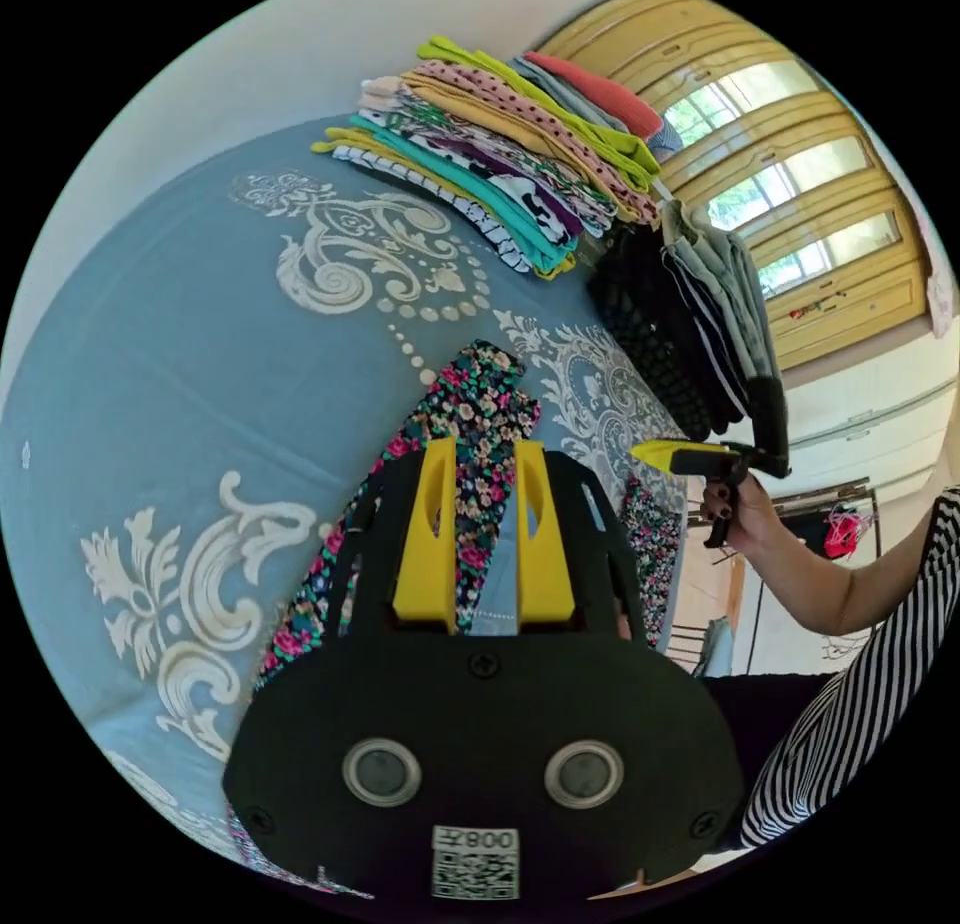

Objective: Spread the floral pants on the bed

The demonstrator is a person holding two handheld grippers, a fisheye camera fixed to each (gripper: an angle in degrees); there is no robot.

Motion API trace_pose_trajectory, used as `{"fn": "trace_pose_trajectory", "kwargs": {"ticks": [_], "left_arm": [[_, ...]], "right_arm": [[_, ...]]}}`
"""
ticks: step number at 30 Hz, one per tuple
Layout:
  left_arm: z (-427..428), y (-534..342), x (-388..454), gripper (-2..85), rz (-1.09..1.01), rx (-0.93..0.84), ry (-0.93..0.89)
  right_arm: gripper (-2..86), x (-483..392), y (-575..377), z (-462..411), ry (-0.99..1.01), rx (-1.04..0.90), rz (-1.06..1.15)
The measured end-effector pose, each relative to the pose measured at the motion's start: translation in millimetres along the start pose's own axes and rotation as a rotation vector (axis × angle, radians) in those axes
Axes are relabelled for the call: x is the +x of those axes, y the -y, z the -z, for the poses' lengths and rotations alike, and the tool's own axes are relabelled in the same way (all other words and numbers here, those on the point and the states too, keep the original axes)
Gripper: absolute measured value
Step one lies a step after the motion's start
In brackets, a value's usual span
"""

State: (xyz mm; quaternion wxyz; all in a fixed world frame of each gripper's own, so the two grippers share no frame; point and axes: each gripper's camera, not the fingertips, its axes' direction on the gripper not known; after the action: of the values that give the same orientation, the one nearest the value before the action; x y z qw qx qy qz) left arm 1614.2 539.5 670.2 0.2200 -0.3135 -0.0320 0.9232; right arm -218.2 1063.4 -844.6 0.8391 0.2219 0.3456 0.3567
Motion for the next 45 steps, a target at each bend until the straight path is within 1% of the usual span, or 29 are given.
{"fn": "trace_pose_trajectory", "kwargs": {"ticks": [3, 6, 11, 13, 17, 20, 21, 24, 26, 28, 33, 35, 37, 40, 42, 45], "left_arm": [[-10, 18, 16, 8.1, -0.067, -0.034, 0.066], [-9, 27, 20, 3.8, -0.061, -0.047, 0.15], [32, 29, 15, 1.0, -0.032, 0.009, 0.085], [63, 34, 12, 0.6, -0.04, 0.045, 0.057], [113, 58, 6, 0.4, -0.086, 0.09, 0.073], [129, 89, -7, 0.7, -0.115, 0.031, 0.078], [126, 100, -14, 1.0, -0.114, -0.028, 0.105], [115, 112, -39, 2.0, -0.038, -0.154, 0.06], [122, 108, -51, 2.7, 0.01, -0.168, 0.081], [153, 90, -64, 3.5, 0.042, -0.129, 0.086], [232, 23, -83, 5.8, 0.108, -0.071, 0.053], [248, -9, -75, 6.9, 0.104, -0.095, 0.052], [251, -47, -56, 7.3, 0.078, -0.196, 0.111], [251, -75, -40, 6.1, 0.057, -0.28, 0.193], [264, -80, -37, 3.1, 0.058, -0.257, 0.265], [303, -76, -43, 1.3, 0.089, -0.191, 0.337]], "right_arm": [[8.6, -26, 36, -24, -0.025, -0.01, 0.044], [8.6, -45, 55, -42, -0.079, -0.041, 0.039], [3.1, -66, 60, -43, -0.082, -0.035, 0.006], [1.9, -75, 60, -39, -0.067, -0.042, 0.016], [0.8, -102, 67, -19, -0.025, -0.03, 0.084], [0.6, -117, 78, -12, 0.001, -0.041, 0.108], [0.6, -119, 80, -13, -0.005, -0.049, 0.109], [0.5, -126, 89, -19, -0.043, -0.105, 0.104], [0.4, -127, 92, -28, -0.076, -0.175, 0.087], [0.4, -128, 91, -32, -0.096, -0.198, 0.075], [0.4, -132, 91, -29, -0.028, -0.172, 0.047], [0.4, -140, 92, -29, -0.031, -0.172, 0.043], [0.4, -146, 92, -29, -0.04, -0.174, 0.043], [0.4, -158, 94, -30, -0.061, -0.186, 0.046], [0.4, -165, 95, -32, -0.077, -0.2, 0.053], [0.4, -178, 98, -35, -0.114, -0.224, 0.071]]}}
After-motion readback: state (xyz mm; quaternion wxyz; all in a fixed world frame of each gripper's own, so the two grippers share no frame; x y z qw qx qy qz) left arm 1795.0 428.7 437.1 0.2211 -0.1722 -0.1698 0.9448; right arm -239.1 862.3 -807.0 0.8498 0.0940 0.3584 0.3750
